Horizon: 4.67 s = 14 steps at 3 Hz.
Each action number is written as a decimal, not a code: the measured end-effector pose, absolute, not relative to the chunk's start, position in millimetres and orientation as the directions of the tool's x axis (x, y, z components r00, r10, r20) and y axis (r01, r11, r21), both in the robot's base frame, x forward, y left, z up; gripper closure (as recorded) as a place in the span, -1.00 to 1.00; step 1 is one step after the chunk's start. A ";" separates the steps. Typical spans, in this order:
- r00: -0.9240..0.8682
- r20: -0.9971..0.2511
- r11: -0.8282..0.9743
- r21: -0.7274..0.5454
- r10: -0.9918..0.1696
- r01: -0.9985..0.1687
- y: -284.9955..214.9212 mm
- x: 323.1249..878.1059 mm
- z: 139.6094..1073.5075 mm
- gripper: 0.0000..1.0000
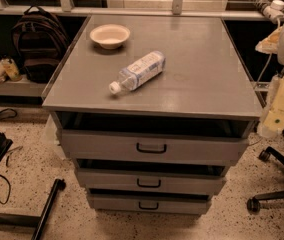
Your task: Open top drawer
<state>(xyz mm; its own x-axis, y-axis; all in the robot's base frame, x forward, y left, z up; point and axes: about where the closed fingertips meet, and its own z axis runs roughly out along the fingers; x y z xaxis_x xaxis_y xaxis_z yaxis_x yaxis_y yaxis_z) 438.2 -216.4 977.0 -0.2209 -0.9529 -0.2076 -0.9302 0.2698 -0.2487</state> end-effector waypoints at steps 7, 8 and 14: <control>-0.184 -0.331 0.274 -0.249 -0.925 -0.929 -212.0 414.0 823.6 -1.00; -0.209 -0.433 0.318 -0.196 -0.877 -0.927 -212.8 421.5 793.1 -1.00; -0.112 -0.537 0.236 -0.167 -0.836 -0.957 -192.7 436.8 716.3 -1.00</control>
Offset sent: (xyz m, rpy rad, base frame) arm -0.0122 0.0103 -0.0248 -0.0340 0.0115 0.0354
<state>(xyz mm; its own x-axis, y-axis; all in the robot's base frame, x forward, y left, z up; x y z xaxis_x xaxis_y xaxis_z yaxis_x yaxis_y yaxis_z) 436.8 -192.7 716.3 -0.1124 -0.8362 -0.5368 -0.9574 0.2358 -0.1669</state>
